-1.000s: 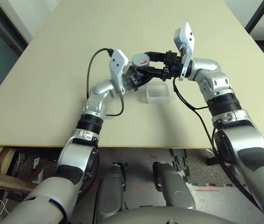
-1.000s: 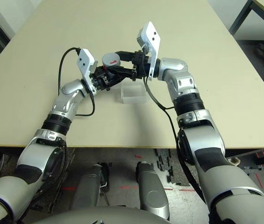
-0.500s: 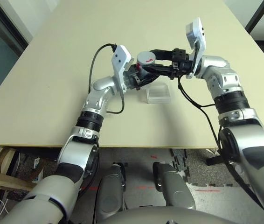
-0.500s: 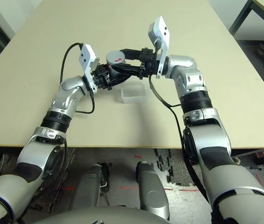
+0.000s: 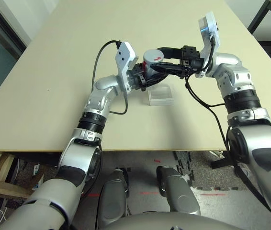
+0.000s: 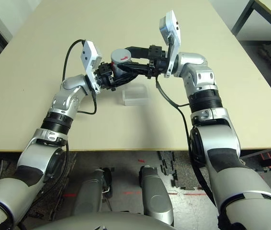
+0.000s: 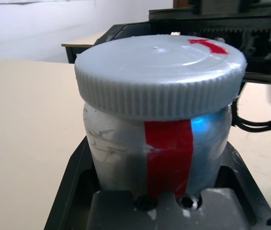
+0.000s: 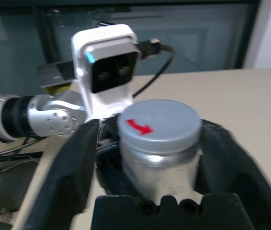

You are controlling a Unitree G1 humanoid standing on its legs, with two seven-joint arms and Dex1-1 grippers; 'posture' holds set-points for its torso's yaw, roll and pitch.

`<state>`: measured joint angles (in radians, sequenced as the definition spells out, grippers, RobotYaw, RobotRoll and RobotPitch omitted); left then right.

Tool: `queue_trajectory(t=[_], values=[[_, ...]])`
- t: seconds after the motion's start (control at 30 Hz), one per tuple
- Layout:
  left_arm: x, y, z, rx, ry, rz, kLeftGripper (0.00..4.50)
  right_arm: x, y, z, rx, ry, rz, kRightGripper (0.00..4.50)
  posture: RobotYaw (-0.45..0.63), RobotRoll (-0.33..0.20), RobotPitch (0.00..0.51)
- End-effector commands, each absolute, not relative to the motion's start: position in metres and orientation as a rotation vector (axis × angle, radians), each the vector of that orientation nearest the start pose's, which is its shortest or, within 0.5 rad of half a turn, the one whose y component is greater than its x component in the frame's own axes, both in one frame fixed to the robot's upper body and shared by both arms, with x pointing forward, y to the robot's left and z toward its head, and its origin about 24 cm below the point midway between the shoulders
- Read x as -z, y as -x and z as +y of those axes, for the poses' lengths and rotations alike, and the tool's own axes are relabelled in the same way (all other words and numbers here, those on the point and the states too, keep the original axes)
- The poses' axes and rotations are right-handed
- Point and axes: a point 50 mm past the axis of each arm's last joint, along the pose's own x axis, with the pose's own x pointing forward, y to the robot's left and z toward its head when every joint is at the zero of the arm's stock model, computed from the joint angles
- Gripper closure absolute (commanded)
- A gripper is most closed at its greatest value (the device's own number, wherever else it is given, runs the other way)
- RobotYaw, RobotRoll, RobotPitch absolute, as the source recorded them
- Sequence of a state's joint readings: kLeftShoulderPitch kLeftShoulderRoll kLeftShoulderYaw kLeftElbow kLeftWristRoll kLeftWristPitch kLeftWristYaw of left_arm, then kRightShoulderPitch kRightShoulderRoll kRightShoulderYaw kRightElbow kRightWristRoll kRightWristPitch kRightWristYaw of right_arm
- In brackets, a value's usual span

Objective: Pour the medicine from the bottle into the box.

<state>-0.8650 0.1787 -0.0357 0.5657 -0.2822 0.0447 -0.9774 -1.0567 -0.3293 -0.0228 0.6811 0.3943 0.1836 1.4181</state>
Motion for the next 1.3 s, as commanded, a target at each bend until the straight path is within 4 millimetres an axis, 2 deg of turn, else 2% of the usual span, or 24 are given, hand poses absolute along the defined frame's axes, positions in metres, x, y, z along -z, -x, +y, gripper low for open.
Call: queue_trajectory(t=[0.03,0.27,0.97,1.3], values=[[-0.171,-0.366,0.088,1.124,-0.052,-0.176,1.87,-0.245,-0.36,-0.114,-1.555,0.078,-0.29,0.0,-0.24,0.0,0.144],[-0.17,-0.367,0.087,1.121,-0.065,-0.181,1.87,-0.244,-0.361,-0.115,-1.535,0.085,-0.282,0.0,-0.24,0.0,0.145],[-0.168,-0.367,0.081,1.147,-0.099,-0.191,1.87,-0.239,-0.369,-0.098,-1.449,0.138,-0.29,0.0,-0.24,0.0,0.144],[-0.171,-0.365,0.079,1.156,-0.097,-0.204,1.87,-0.237,-0.375,-0.097,-1.389,0.179,-0.278,0.0,-0.23,0.0,0.143]])
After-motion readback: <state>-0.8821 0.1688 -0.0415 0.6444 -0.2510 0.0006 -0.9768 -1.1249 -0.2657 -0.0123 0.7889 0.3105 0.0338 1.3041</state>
